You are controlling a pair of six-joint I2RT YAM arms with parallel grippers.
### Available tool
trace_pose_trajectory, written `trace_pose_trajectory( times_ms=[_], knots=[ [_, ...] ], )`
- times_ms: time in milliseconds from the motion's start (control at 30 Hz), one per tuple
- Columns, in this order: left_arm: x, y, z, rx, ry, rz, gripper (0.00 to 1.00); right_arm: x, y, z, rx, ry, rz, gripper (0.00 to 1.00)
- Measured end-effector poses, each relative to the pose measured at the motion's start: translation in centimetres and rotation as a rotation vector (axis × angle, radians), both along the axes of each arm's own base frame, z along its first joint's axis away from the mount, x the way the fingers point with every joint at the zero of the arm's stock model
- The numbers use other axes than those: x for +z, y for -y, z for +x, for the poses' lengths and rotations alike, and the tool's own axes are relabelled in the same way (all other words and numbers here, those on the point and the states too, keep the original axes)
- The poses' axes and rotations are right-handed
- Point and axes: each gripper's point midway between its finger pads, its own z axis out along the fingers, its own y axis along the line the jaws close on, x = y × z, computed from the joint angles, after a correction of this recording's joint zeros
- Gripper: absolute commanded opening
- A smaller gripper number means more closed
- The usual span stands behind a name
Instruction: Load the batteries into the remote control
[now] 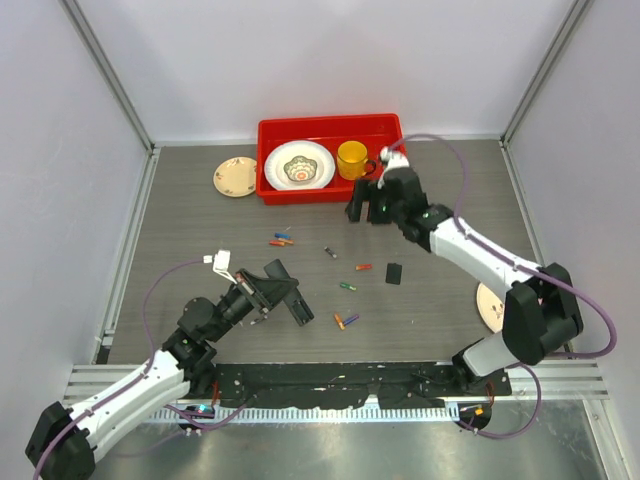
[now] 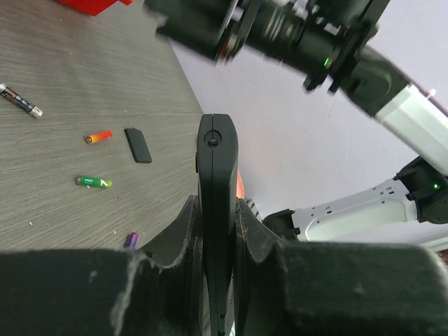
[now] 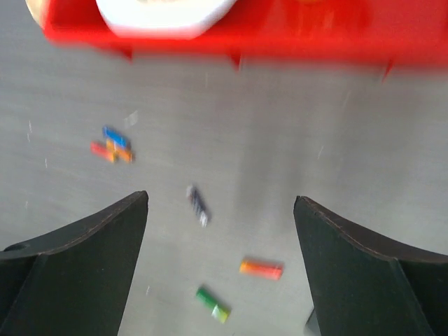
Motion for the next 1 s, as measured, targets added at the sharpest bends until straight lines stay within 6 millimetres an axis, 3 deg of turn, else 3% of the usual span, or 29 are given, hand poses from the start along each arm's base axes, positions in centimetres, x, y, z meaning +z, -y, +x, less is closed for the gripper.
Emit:
trace_pose_trajectory(
  times_ms=[100,200,267,333,567,1000],
  knots=[
    [-0.1,0.0,0.1,0.002,-0.01,-0.002,0.0,-5.6,-0.4,-4.5,-0.084,-0.156,-0.034,0.91],
    [-0.3,0.0,0.2,0.01,-0.018,0.001,0.0,-8.1,-1.6,-8.2,-0.178,-0.171,-0.187,0.93],
    [-0.6,0.0,0.3,0.014,-0.026,0.008,0.0,-9.0,-2.1,-10.1,-0.224,-0.167,-0.242,0.87],
    [-0.9,0.0,0.4,0.017,-0.037,0.016,0.0,-10.0,-1.1,-10.5,-0.292,-0.177,-0.284,0.82],
    [-1.6,0.1,0.6,0.017,-0.061,0.029,0.0,-12.5,2.2,-10.7,-0.421,-0.207,-0.297,0.79],
    [-2.0,0.1,0.8,0.027,-0.086,0.031,0.0,-15.5,1.0,-10.6,-0.377,-0.253,-0.309,0.77]
  ],
)
